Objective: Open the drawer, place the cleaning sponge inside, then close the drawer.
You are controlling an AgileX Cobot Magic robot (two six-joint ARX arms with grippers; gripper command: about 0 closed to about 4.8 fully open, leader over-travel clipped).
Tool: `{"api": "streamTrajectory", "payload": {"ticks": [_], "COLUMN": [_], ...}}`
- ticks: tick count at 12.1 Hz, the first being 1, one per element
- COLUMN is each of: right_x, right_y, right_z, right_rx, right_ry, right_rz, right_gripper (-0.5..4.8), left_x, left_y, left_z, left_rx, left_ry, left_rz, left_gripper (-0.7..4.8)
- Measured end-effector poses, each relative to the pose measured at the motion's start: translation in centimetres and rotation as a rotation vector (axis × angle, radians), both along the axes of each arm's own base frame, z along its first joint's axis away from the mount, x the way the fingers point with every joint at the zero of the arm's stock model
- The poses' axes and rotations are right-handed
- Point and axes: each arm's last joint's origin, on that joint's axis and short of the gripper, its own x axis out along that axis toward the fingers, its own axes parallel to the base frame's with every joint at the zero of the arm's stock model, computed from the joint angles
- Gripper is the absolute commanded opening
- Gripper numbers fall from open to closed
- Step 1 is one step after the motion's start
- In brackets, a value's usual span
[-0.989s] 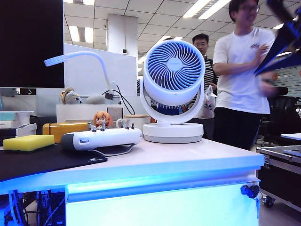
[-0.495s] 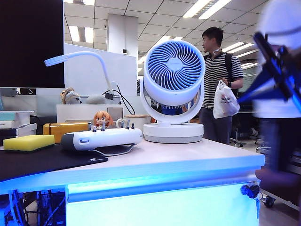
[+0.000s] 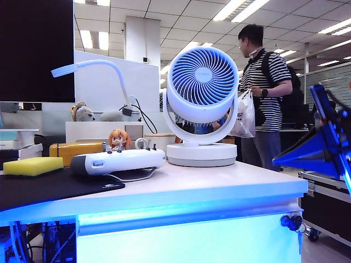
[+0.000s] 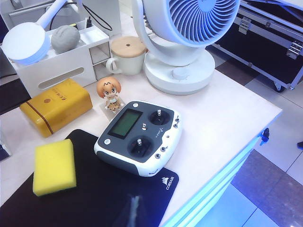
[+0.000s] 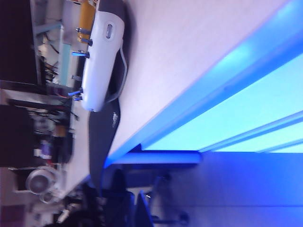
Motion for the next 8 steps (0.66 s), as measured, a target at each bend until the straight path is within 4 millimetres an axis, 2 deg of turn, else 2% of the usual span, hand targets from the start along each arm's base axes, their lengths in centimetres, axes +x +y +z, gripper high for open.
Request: {"api": "streamTrajectory", "payload": {"ticks": [4, 7, 8], "right_x": [-0.5, -0.4, -0.4], "right_y": [-0.8, -1.4, -1.4], "right_z": [-3.3, -4.6, -5.0], "right_rx": [0.111, 0.133, 0.139], "right_ry": [-0.004, 0.011, 0.028], "right_rz": [-0.117, -0.176, -0.180], "right_gripper": [-0.05, -0.04, 0.26], "left_x": [0.0, 0.0, 0.0], "left_y": [0.0, 0.0, 0.0], "left_z": [0.0, 0.0, 0.0], "left_rx": [0.000, 0.000, 0.000], "left_ry": [0.000, 0.000, 0.000], "left_rz": [0.000, 0.000, 0.000], "left_gripper": [-0.05, -0.05, -0.05]}}
